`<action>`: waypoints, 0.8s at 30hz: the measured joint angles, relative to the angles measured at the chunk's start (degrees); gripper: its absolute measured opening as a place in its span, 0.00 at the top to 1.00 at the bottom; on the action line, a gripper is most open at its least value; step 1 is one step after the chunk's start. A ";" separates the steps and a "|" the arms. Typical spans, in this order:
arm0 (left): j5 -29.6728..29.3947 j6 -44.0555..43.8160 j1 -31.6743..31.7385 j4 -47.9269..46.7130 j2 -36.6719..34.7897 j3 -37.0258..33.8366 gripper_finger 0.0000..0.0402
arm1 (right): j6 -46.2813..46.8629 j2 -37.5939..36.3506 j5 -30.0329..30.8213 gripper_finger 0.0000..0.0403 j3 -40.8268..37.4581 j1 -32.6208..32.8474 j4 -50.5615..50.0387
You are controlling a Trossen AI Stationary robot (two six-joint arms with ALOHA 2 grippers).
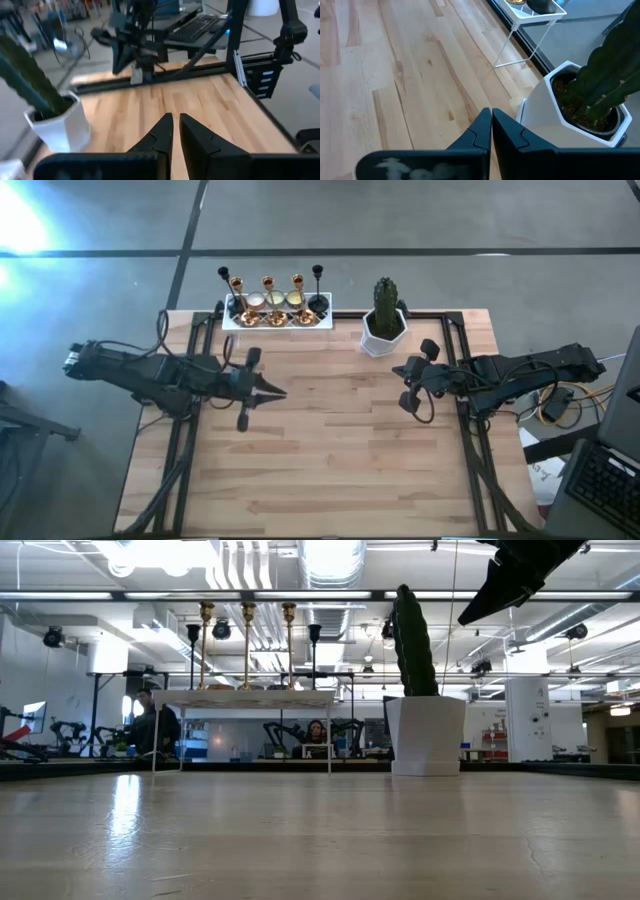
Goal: Pick & Place candle stick holders
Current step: Return to Home Position
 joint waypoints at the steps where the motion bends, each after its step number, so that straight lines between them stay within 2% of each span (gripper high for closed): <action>1: 0.00 1.52 0.00 0.91 0.00 -0.28 0.91 | 0.00 -0.01 0.00 0.98 0.00 0.00 0.00; 5: 1.41 5.34 0.28 7.17 -2.50 -7.12 0.91 | 0.00 -0.02 0.00 0.98 0.00 0.00 -0.02; 10: 1.61 5.12 0.59 26.19 -11.94 -25.12 0.91 | 0.00 -0.02 0.00 0.98 0.00 0.00 -0.01; 13: 1.66 6.34 0.69 34.18 -17.83 -34.88 0.91 | 0.00 -0.02 0.00 0.98 0.00 0.02 -0.02; 18: 4.29 9.12 0.85 35.94 -26.07 -44.02 0.91 | 0.00 -0.02 0.01 0.98 0.00 0.01 -0.01; 24: 5.81 11.96 2.98 31.03 -33.15 -45.84 0.91 | 0.00 -0.02 0.00 0.98 0.00 0.02 -0.02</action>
